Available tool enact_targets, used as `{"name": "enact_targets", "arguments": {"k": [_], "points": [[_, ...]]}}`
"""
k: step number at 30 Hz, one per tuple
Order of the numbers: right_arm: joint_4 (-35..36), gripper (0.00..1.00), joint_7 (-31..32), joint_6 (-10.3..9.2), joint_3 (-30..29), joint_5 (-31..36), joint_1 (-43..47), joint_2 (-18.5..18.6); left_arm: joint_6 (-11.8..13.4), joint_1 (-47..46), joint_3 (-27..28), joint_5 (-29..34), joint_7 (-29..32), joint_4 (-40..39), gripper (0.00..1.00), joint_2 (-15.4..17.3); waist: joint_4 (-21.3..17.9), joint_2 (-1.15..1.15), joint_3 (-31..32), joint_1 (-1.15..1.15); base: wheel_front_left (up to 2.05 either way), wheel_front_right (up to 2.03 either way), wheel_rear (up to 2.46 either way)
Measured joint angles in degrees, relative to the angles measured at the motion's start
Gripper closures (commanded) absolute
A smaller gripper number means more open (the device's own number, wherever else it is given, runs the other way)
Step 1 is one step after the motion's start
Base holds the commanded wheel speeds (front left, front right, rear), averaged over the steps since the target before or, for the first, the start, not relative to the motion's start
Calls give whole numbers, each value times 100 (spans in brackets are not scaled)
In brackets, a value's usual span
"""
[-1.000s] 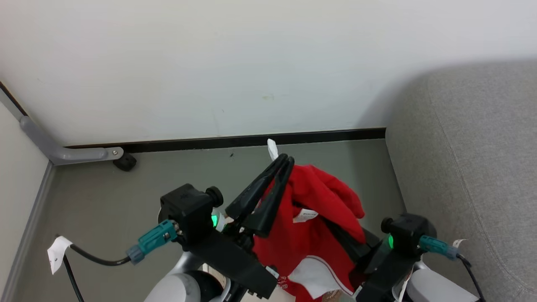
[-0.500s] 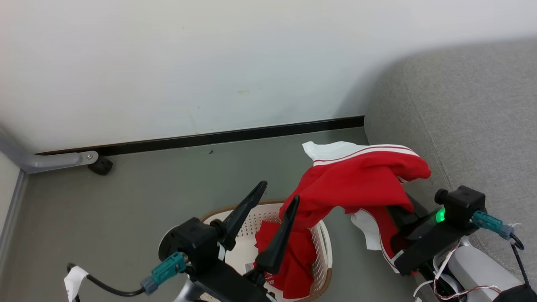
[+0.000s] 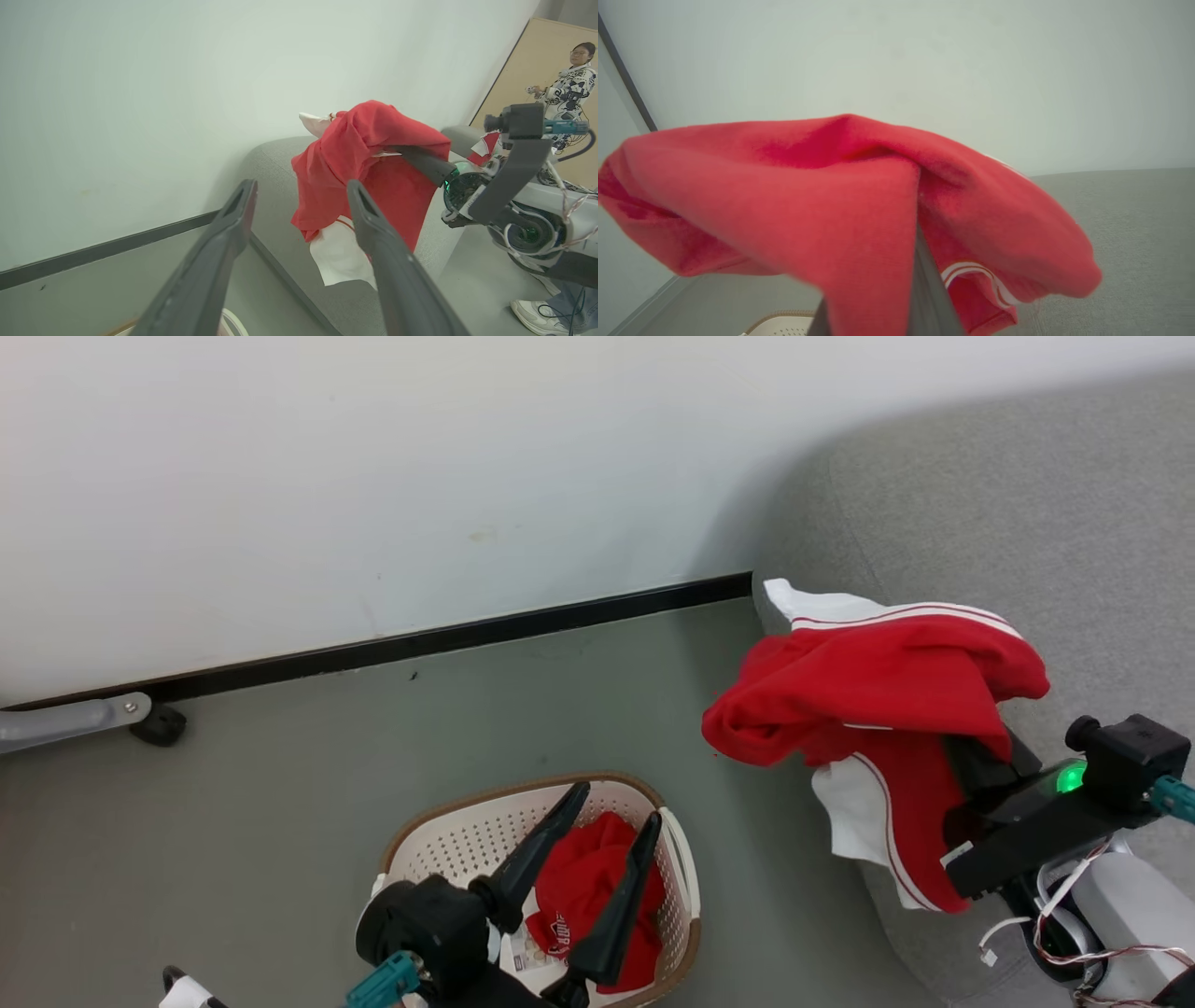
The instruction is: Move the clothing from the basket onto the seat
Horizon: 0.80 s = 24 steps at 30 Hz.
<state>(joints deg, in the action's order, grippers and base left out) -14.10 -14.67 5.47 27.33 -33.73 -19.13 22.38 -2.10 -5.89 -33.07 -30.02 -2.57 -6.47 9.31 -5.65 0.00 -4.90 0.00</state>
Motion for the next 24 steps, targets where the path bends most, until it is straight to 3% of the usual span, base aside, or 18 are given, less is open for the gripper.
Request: {"name": "enact_targets", "arguments": {"k": [24], "points": [[176,100,-1,-93,-1053,199,185,62,-100,30,91,285,-612,98,0,240,-1122,0,-362,0,0,0,0]]}}
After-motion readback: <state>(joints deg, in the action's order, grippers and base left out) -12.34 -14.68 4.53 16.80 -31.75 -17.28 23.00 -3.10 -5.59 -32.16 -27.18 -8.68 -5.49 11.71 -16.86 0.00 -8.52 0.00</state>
